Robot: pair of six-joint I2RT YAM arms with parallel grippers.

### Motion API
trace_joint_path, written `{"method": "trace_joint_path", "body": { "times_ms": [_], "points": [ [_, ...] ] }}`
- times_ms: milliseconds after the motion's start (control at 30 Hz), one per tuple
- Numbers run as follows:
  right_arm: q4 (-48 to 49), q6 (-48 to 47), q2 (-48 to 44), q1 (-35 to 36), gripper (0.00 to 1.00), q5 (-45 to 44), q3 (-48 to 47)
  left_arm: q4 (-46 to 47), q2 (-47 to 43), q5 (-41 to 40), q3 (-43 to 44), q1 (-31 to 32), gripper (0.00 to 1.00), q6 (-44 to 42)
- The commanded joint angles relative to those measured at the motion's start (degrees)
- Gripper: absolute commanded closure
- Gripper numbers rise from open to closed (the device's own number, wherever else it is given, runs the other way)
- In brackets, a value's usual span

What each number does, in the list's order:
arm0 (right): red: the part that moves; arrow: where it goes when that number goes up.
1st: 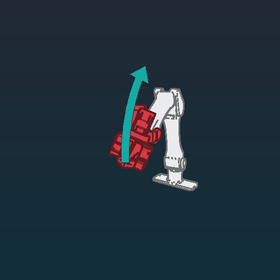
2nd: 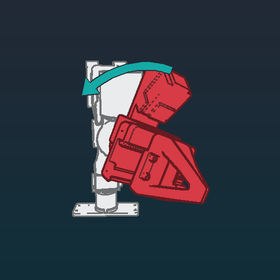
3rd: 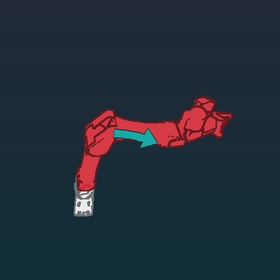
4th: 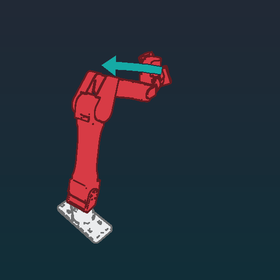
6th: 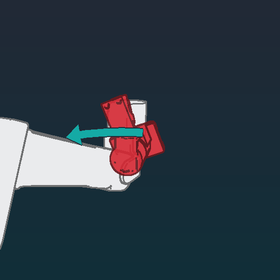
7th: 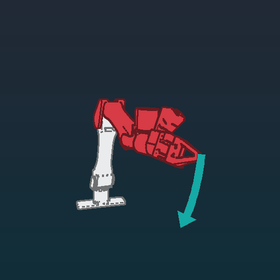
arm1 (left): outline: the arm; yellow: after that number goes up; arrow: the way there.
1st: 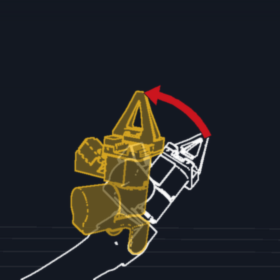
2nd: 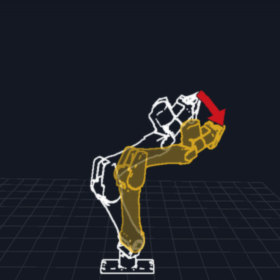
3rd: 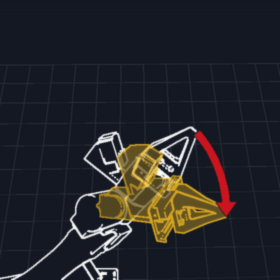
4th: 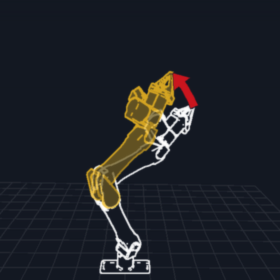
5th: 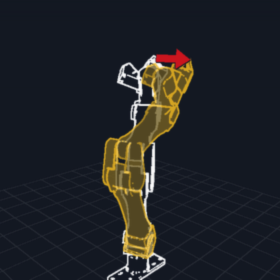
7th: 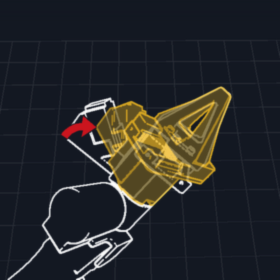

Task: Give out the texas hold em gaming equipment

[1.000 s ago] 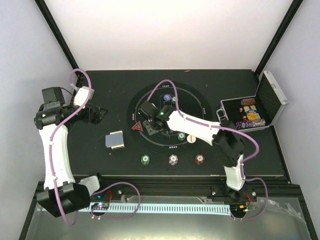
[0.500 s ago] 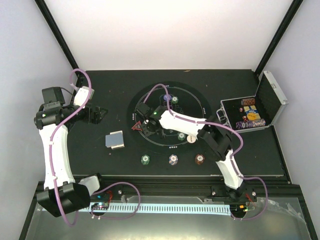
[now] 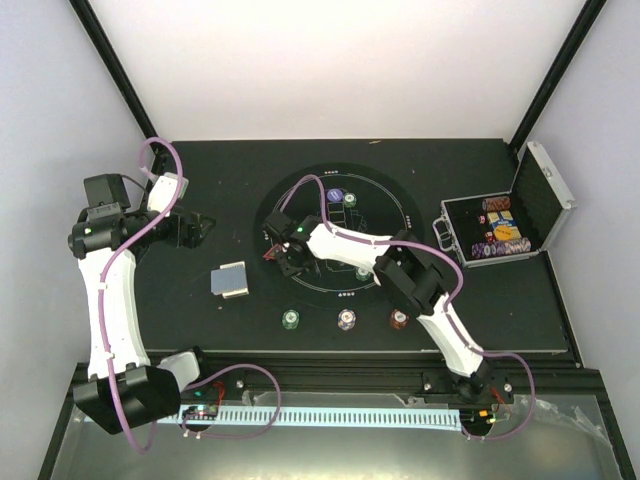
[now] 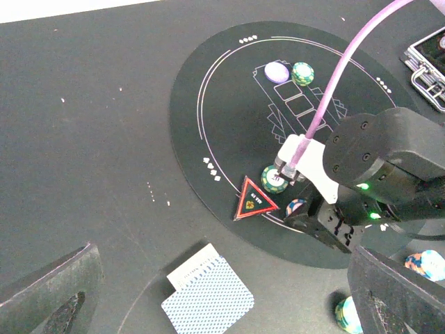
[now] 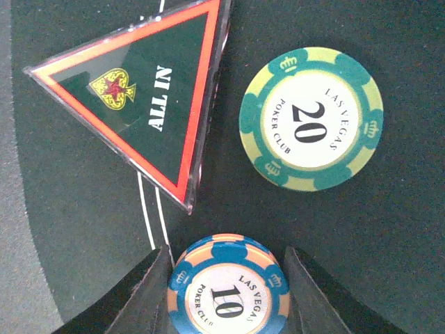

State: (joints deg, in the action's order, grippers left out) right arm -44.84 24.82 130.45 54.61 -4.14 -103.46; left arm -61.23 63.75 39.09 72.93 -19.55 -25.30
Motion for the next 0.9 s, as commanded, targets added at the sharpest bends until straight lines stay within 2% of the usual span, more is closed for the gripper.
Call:
{"method": "trace_joint_path", "body": {
  "times_ms": [0, 167, 300, 400, 533, 667, 800, 867],
  "points": [
    [0.6, 0.9, 1.6, 0.0, 0.8, -0.8, -1.8, -0.7, -0.3, 1.7, 1.8, -0.3, 0.01, 0.1],
    [0.5, 1.1, 2.7, -0.2, 0.8, -1.0, -2.2, -0.7, -0.4, 1.7, 1.8, -0.3, 0.01, 0.1],
    [0.5, 0.9, 2.5, -0.9, 0.74, -1.2, -2.4, -0.6, -0.6, 1.6, 1.5, -0.3, 0.01, 0.1],
    [0.2, 0.6, 1.5, -1.3, 0.65, -1.4, -2.6, -0.6, -0.6, 1.7, 1.5, -0.3, 0.01, 0.1],
    [-0.9, -0.2, -1.1, -1.3, 0.44, -1.2, -2.5, -0.6, -0.7, 1.8, 1.6, -0.3, 0.01, 0.2],
    [0.5, -0.8, -7.8, -1.3, 0.28, -0.2, 1.4, -0.7, -0.7, 2.1, 1.6, -0.3, 0.01, 0.3],
    [0.0, -1.1, -14.6, -1.2, 0.25, 0.0, 5.9, -0.5, -0.9, 2.7, 1.5, -0.3, 0.01, 0.8],
    [0.2, -0.5, -19.1, -1.2, 0.25, 0.0, 11.4, -0.3, -1.1, 2.7, 1.4, -0.3, 0.01, 1.0]
  ]
}}
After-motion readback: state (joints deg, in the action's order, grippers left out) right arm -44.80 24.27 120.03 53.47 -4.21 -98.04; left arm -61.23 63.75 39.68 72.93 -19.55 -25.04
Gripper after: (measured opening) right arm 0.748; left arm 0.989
